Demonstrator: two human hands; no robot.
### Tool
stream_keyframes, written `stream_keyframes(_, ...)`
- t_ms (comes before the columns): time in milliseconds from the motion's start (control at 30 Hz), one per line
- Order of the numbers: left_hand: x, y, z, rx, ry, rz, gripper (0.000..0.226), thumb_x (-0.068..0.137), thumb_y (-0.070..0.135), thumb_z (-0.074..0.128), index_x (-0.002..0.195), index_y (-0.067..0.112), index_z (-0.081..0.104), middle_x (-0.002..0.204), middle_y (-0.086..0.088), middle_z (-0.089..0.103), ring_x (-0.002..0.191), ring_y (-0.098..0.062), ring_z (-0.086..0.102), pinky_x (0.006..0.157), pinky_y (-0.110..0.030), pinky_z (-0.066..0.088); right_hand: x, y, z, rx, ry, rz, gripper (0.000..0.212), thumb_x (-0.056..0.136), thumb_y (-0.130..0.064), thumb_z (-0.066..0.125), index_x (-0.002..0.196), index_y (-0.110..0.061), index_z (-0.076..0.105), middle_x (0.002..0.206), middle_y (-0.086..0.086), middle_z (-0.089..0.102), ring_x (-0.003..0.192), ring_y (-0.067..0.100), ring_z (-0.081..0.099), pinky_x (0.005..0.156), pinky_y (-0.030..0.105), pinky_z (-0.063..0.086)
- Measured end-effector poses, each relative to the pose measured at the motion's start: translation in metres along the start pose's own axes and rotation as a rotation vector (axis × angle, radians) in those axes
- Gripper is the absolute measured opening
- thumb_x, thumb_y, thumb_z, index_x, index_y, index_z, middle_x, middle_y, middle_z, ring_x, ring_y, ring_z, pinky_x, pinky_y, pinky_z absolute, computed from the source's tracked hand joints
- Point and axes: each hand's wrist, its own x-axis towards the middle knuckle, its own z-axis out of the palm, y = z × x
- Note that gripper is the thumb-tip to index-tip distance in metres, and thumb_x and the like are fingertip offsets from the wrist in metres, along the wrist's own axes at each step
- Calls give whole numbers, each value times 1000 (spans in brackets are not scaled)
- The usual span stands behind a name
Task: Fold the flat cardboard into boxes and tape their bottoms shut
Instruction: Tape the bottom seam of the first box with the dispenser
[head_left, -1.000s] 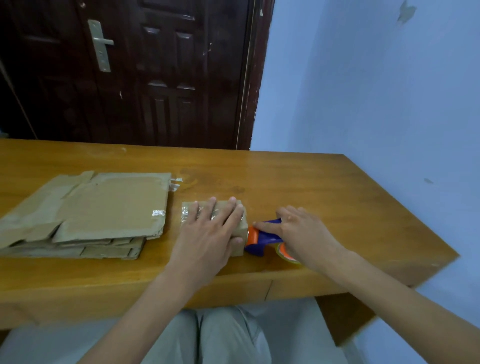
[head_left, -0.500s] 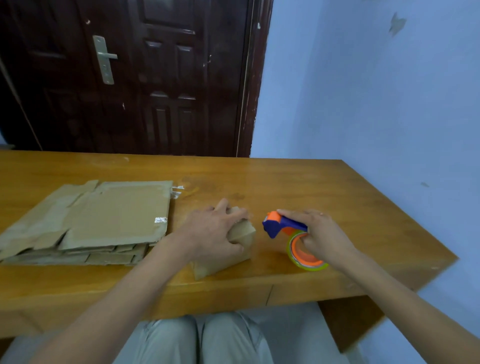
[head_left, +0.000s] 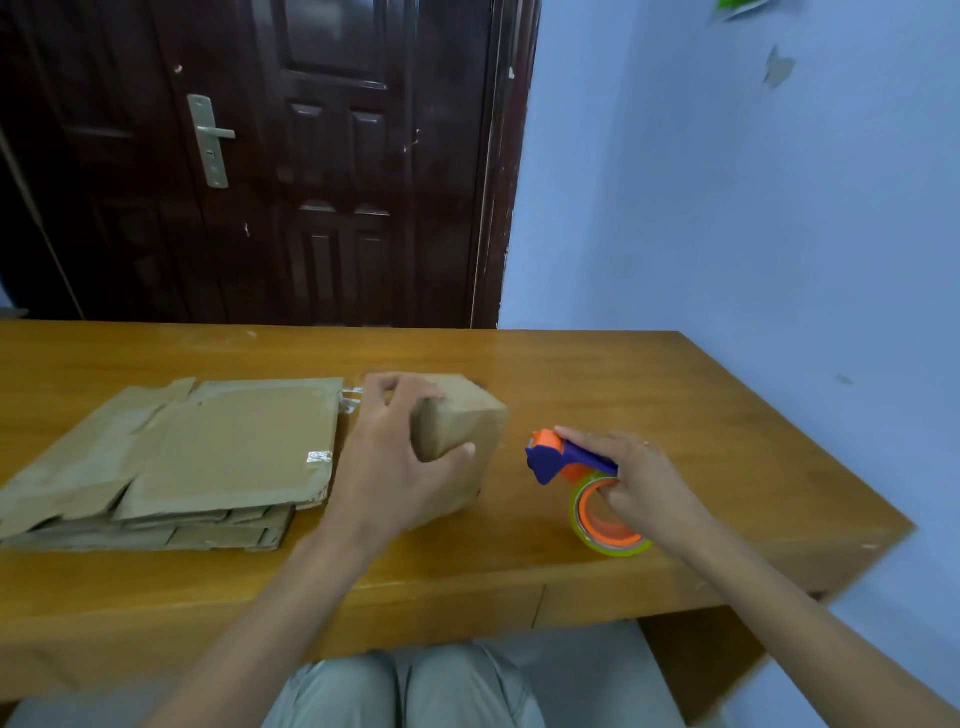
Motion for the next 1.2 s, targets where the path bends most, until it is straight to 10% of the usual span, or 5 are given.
stream_keyframes(267, -45, -5, 38, 148, 106, -148, 63, 87, 63, 60, 143, 45, 36, 156, 2, 29, 137, -27, 48, 86, -47, 63, 4, 3, -4, 73, 112, -40, 107, 75, 17, 56, 145, -62, 48, 101, -8, 60, 91, 13, 58, 77, 40, 53)
stream_keyframes(600, -56, -2, 29, 185, 101, -9, 56, 91, 51, 69, 142, 49, 46, 137, 1, 38, 105, -13, 51, 70, -29, 60, 5, -34, -40, 201, 140, -270, 99, 68, 17, 56, 146, -44, 59, 97, -6, 60, 93, 19, 57, 79, 33, 48)
stream_keyframes(1000, -53, -10, 20, -37, 94, 21, 59, 91, 53, 68, 146, 52, 48, 144, 10, 33, 124, -5, 44, 92, -26, 57, 23, -66, -33, 203, 117, -367, 103, 69, 25, 56, 146, -43, 59, 95, -11, 58, 88, 18, 55, 70, 25, 44)
stream_keyframes(1200, -52, -6, 25, -91, 158, -144, 106, 79, 64, 75, 162, 42, 13, 150, 13, 35, 130, -10, 49, 97, -40, 58, 25, -60, -30, 230, 133, -292, 99, 72, 26, 59, 146, -40, 60, 97, -17, 60, 93, 16, 60, 75, 21, 43)
